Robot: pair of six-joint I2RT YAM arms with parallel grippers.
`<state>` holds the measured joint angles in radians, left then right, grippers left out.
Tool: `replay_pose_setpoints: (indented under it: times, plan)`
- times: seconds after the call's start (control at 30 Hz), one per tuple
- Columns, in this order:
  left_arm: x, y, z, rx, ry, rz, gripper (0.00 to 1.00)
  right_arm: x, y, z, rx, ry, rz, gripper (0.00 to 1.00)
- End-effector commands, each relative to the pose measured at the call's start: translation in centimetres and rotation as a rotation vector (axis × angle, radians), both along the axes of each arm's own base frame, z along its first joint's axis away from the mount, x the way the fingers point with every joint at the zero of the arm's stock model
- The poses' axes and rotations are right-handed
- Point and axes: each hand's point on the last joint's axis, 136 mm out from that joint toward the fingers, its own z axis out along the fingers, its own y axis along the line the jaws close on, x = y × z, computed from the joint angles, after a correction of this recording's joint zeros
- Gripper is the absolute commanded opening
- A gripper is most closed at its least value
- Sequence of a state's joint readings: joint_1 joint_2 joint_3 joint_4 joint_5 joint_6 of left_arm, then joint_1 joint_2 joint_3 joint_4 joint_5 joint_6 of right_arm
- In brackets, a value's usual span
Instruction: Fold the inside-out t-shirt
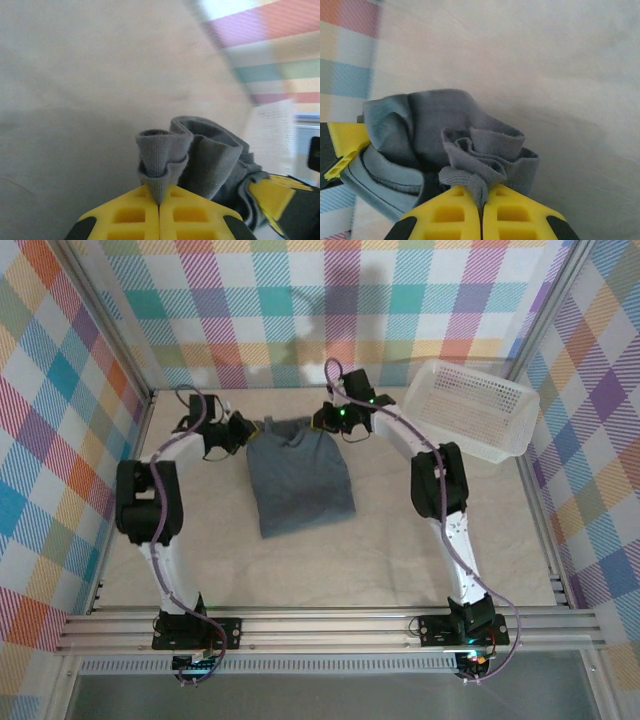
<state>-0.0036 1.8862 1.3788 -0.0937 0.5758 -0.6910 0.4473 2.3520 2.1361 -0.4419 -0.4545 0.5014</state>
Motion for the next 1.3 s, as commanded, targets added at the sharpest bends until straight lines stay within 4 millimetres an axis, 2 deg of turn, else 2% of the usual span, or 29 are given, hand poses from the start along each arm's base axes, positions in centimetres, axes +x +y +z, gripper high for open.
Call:
replay_pose_setpoints:
  times: [0.0,0.07,0.1,0.13,0.2,0.27,0.37,0.43,0.5,0.57,0.63,0.7,0.83,0.9,0.97,1.07,1.13,1.27]
  plan:
    - [-2.1,0.0,15.7,-0.066,-0.310,-0.008,0.00,-1.7,-0.6,16.6,0.146,-0.330,0.042,0.00]
    - [-4.3,0.1,18.8,-0.060,-0.372,0.007,0.00,-2.9,-1.0,19.2,0.187,-0.396,0.046,0.00]
    - [-5.5,0.4,19.1,-0.047,-0.379,0.025,0.00,-3.5,-1.2,19.8,0.206,-0.421,0.048,0.00]
    - [-6.5,0.6,18.6,-0.033,-0.361,0.045,0.00,-3.9,-1.4,19.6,0.214,-0.431,0.041,0.00]
    - [-8.6,1.1,15.7,0.019,-0.294,0.088,0.00,-4.6,-1.6,17.0,0.210,-0.437,0.030,0.00]
    - [-10.5,1.3,10.6,0.049,-0.185,0.114,0.00,-5.5,-1.8,12.3,0.177,-0.359,0.031,0.00]
    - [-13.3,0.4,3.5,0.031,-0.055,0.091,0.00,-8.4,-2.0,4.7,0.127,-0.190,0.052,0.00]
    - [-15.1,-0.5,-0.1,0.037,0.023,0.056,0.00,-10.9,-2.3,1.3,0.114,-0.127,0.052,0.00]
    - [-16.8,-1.4,-2.6,0.054,0.075,0.015,0.00,-13.4,-2.7,-0.7,0.100,-0.103,0.055,0.00]
    - [-18.2,-1.9,-3.8,0.082,0.100,-0.016,0.00,-15.3,-3.4,-1.7,0.075,-0.070,0.056,0.00]
    - [-19.1,-1.9,-4.3,0.116,0.109,-0.027,0.00,-16.5,-4.0,-2.1,0.059,-0.044,0.054,0.00]
    - [-19.5,-1.6,-4.0,0.144,0.098,-0.020,0.00,-17.2,-4.6,-1.5,0.059,-0.055,0.041,0.00]
    - [-18.9,-0.4,-1.9,0.181,0.023,0.052,0.00,-16.3,-5.0,0.9,0.048,-0.153,0.008,0.00]
    - [-17.7,-0.1,0.0,0.182,-0.059,0.088,0.00,-14.8,-5.4,0.9,-0.010,-0.188,-0.026,0.00]
    - [-16.3,0.7,0.2,0.230,-0.079,0.128,0.00,-13.4,-5.3,0.3,-0.073,-0.191,-0.031,0.00]
    - [-13.3,0.9,-1.2,0.309,-0.045,0.113,0.00,-10.9,-5.2,-1.4,-0.149,-0.194,-0.058,0.00]
    - [-11.0,0.5,-3.0,0.337,-0.026,0.085,0.00,-9.1,-5.2,-2.7,-0.194,-0.203,-0.086,0.00]
    - [-6.7,1.3,-6.5,0.422,-0.024,0.110,0.00,-6.3,-4.9,-6.2,-0.262,-0.216,-0.102,0.00]
